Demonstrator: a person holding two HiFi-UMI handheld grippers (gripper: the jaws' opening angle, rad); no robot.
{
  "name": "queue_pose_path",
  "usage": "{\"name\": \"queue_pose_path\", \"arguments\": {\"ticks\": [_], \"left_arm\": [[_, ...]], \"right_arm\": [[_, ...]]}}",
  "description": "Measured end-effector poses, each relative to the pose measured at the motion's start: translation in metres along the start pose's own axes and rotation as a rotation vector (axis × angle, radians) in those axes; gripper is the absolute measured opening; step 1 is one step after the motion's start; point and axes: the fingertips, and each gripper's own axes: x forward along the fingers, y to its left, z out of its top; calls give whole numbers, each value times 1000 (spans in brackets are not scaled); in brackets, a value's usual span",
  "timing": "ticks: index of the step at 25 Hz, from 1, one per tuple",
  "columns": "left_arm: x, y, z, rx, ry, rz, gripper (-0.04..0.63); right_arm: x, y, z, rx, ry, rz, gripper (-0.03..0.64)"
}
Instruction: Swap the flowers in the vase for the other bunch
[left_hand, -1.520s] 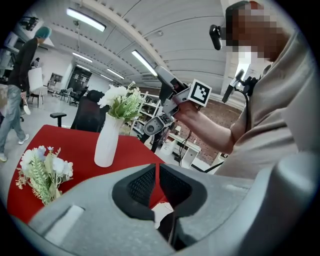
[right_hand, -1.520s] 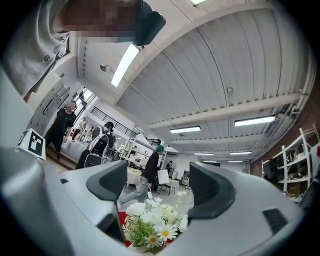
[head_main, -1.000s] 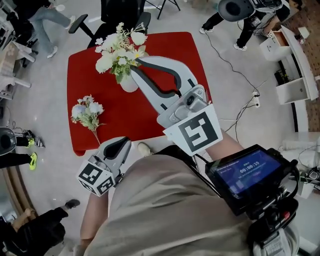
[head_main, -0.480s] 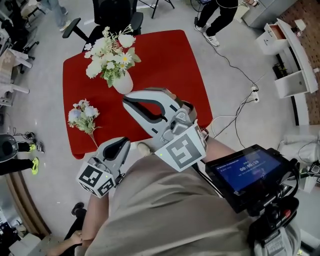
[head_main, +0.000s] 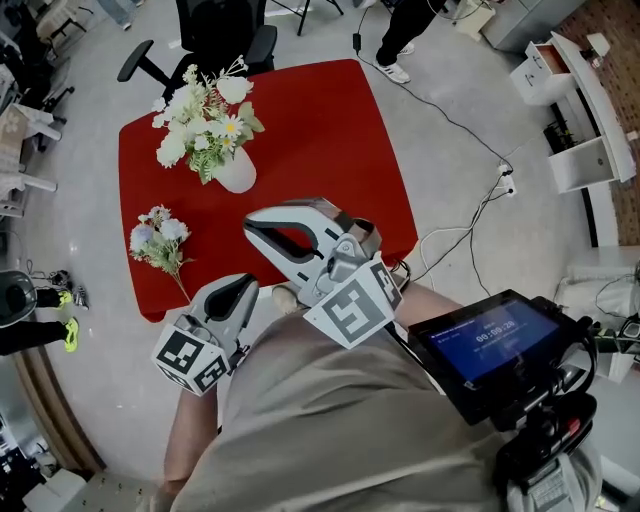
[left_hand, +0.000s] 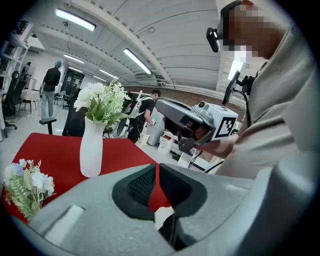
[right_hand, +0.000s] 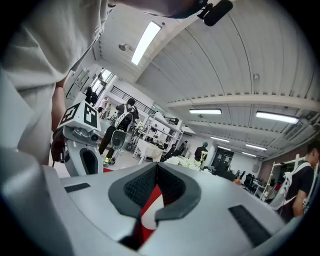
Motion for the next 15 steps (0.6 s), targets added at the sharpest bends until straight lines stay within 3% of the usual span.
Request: {"name": "queue_pose_path", "arguments": {"ticks": [15], "left_arm": [[45,-12,13,-12,6,-5,29]], "right_arm": [[-22,-15,-32,14,37,59,12]]}}
